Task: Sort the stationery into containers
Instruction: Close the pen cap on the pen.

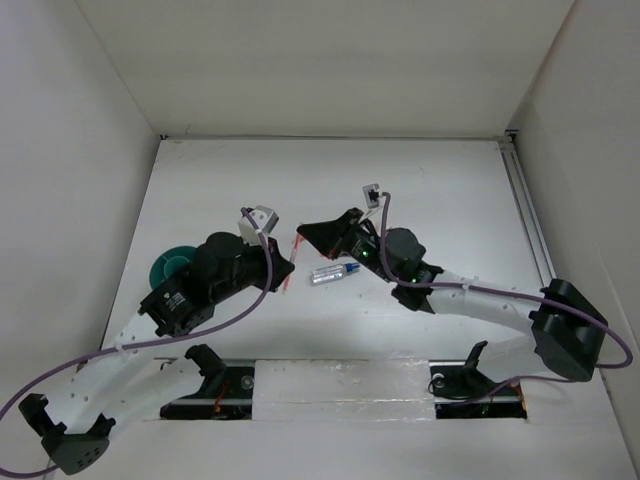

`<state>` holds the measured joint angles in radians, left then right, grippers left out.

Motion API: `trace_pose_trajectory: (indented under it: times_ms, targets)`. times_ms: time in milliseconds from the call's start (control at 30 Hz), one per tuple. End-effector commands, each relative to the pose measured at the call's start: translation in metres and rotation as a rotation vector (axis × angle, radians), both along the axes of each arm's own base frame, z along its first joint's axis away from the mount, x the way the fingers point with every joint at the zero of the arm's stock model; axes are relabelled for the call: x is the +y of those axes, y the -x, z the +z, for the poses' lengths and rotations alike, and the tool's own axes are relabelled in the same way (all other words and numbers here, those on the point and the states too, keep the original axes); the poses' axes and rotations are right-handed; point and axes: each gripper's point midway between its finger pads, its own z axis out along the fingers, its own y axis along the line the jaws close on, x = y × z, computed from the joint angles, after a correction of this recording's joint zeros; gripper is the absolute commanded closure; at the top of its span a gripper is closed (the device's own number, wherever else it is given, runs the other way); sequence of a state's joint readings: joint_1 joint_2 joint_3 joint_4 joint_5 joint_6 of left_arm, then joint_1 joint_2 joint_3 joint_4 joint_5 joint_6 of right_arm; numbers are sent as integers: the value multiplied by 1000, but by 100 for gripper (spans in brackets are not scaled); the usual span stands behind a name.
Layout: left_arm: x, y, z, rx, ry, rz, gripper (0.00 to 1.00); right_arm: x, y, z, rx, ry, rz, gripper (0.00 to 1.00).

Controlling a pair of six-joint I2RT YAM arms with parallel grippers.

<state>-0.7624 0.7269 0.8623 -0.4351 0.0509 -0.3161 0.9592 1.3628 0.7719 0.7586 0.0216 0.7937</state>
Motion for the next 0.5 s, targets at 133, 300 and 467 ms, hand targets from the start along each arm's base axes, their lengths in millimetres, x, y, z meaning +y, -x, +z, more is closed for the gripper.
trace_pose_trajectory:
  times_ms: [133,300,467]
  targets:
    - [-1,-26,63,-192,160,93,100,31,48,-47,38,171,190,100]
    - [2,-23,67,-205,173,93,100,31,47,-58,49,203,190,100]
    - [4,-25,67,-209,169,112,100,32,46,-64,58,232,190,100]
